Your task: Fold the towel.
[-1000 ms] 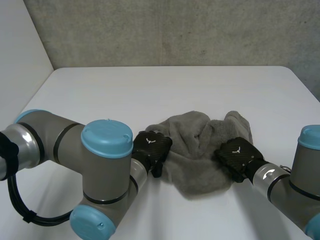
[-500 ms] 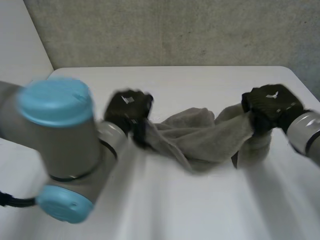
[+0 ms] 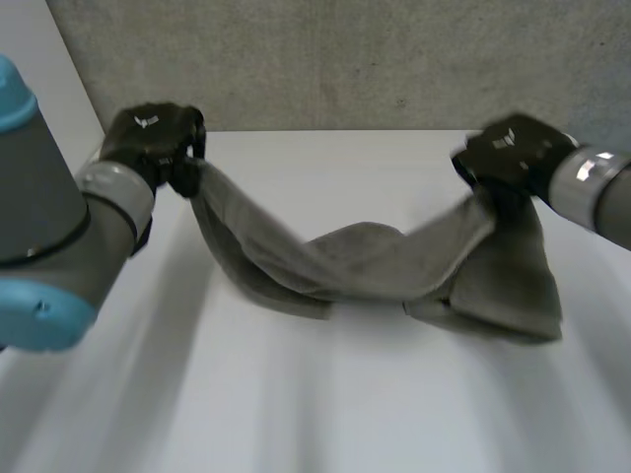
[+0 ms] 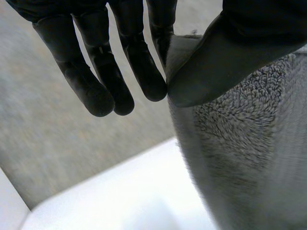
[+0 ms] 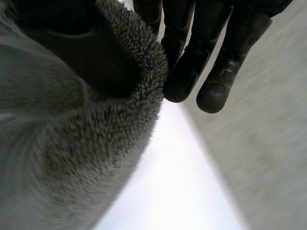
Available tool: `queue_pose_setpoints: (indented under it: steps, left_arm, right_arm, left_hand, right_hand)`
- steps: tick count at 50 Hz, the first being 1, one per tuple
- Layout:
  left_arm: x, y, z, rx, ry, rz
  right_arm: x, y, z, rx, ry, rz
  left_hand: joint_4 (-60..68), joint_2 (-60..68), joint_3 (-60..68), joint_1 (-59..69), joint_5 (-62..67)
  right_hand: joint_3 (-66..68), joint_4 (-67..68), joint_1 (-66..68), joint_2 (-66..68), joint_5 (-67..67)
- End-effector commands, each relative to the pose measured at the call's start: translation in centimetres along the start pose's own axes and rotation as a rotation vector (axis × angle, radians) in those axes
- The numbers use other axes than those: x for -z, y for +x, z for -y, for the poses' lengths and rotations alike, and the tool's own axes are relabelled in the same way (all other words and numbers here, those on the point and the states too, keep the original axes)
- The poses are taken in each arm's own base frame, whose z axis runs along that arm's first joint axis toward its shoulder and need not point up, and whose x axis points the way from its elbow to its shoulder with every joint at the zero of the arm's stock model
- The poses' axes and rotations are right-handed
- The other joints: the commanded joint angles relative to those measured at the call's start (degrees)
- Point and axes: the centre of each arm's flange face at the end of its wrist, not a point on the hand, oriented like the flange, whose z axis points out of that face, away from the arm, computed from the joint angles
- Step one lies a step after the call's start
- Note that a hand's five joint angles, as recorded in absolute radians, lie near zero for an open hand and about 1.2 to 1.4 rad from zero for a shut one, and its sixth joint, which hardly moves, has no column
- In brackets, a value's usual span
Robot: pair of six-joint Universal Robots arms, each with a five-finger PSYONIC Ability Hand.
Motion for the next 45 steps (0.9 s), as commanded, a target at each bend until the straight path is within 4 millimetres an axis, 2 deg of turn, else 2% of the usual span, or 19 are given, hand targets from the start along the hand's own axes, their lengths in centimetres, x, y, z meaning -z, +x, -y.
queue_pose_setpoints:
  steps: [1,2,3,4,5,9,12,14,16,17,21,23,27,33,35,37,38,40,45]
  left_arm:
    - [-2.5,-3.1,6.9,0.128,0.256,0.08]
    - [-2.4,-3.6,9.0,0.184,0.333,0.084]
    - [-1.9,-4.4,11.0,0.231,0.406,0.088]
    - [-1.9,-4.4,11.0,0.232,0.407,0.088]
    - [-1.3,-5.4,12.6,0.266,0.463,0.102]
    - [-0.6,-7.1,13.4,0.298,0.49,0.131]
    - [-0.2,-7.3,11.9,0.297,0.435,0.14]
    - [0.3,-7.0,8.2,0.291,0.313,0.142]
    - [0.7,-6.7,6.7,0.288,0.262,0.134]
    - [1.3,-6.3,4.8,0.285,0.2,0.114]
    - [2.6,-5.4,1.8,0.278,0.109,0.059]
    - [3.3,-5.4,0.8,0.273,0.086,0.035]
    - [3.6,-6.0,0.4,0.257,0.094,0.04]
    - [3.6,-6.1,-0.1,0.225,0.104,0.043]
    - [3.6,-5.8,-0.3,0.223,0.1,0.037]
    - [3.3,-5.3,-0.8,0.223,0.081,0.022]
    - [3.3,-5.3,-0.8,0.223,0.08,0.022]
    - [2.9,-5.0,-1.4,0.224,0.065,0.013]
    - [1.6,-4.1,-2.2,0.226,0.054,-0.009]
  right_arm:
    - [-2.3,3.2,4.7,0.11,0.403,-0.319]
    - [-1.1,4.2,6.3,0.088,0.49,-0.369]
    - [-1.1,4.2,6.3,0.088,0.491,-0.369]
    - [0.0,4.9,7.4,0.041,0.551,-0.382]
    - [0.7,5.0,8.0,-0.012,0.586,-0.35]
    - [1.1,3.6,7.7,-0.121,0.592,-0.191]
    - [1.2,2.5,5.7,-0.199,0.485,-0.053]
    - [1.4,2.0,4.1,-0.228,0.399,0.003]
    - [1.8,0.4,1.5,-0.236,0.238,0.12]
    - [1.8,0.4,1.4,-0.236,0.238,0.121]
    - [2.2,-1.7,-0.9,-0.151,0.081,0.259]
    - [3.1,-2.0,-2.5,-0.069,-0.048,0.354]
    - [3.8,-1.5,-3.6,-0.079,-0.143,0.426]
    - [1.9,-2.0,-5.4,-0.147,-0.194,0.481]
    - [1.3,-2.2,-6.0,-0.153,-0.204,0.483]
    - [-0.3,-2.9,-7.4,-0.157,-0.211,0.477]
    - [-0.3,-2.9,-7.4,-0.157,-0.211,0.476]
    - [-1.6,-3.4,-8.3,-0.152,-0.233,0.425]
    - [-2.6,-4.2,-8.4,-0.166,-0.247,0.334]
  left_hand:
    - [-6.91,-5.76,-8.4,-1.89,-14.72]
    - [-6.91,-5.76,-8.4,-1.89,-14.72]
    - [-6.91,-5.76,-8.4,-1.89,-14.72]
    - [-6.91,-5.76,-8.4,-1.89,-14.72]
    - [-6.91,-5.76,-8.4,-1.89,-14.72]
    - [-6.91,-5.76,-8.4,-1.89,-14.72]
    - [-6.91,-5.76,-8.4,-1.89,-14.72]
    - [-6.91,-5.76,-8.4,-1.89,-14.72]
    - [-6.91,-5.76,-8.4,-1.89,-14.72]
    - [-6.91,-5.76,-8.4,-1.89,-14.72]
    - [-6.91,-5.76,-8.4,-1.89,-14.72]
    - [-6.91,-5.76,-8.4,-1.89,-14.72]
    - [-6.91,-5.76,-8.4,-1.89,-14.72]
    - [-6.91,-5.76,-8.4,-1.89,-14.72]
    - [-6.91,-5.76,-8.4,-1.89,-14.72]
    - [-6.91,-5.76,-8.4,-1.89,-14.72]
    - [-6.91,-5.76,-8.4,-1.89,-14.72]
    - [-6.91,-5.76,-8.4,-1.89,-14.72]
    - [-6.91,-5.76,-8.4,-1.89,-14.72]
  right_hand:
    - [4.37,3.62,5.05,5.57,3.82]
    - [4.37,3.62,5.05,5.57,3.82]
    - [4.37,3.62,5.05,5.57,3.82]
    - [4.37,3.62,5.05,5.57,3.82]
    - [4.37,3.62,5.05,5.57,3.82]
    - [4.37,3.62,5.05,5.57,3.82]
    - [4.37,3.62,5.05,5.57,3.82]
    - [4.37,3.62,5.05,5.57,3.82]
    - [4.37,3.62,5.05,5.57,3.82]
    - [4.37,3.62,5.05,5.57,3.82]
    - [4.37,3.62,5.05,5.57,3.82]
    - [4.37,3.62,5.05,5.57,3.82]
    - [4.37,3.62,5.05,5.57,3.82]
    - [4.37,3.62,5.05,5.57,3.82]
    - [-1.79,-2.55,-1.11,-0.59,-2.34]
    - [-28.26,-29.02,-27.58,-27.06,-28.81]
    - [-28.37,-29.13,-27.69,-27.17,-28.92]
    - [-60.48,-61.24,-59.8,-59.28,-61.03]
    - [-65.63,-66.38,-64.95,-64.43,-66.18]
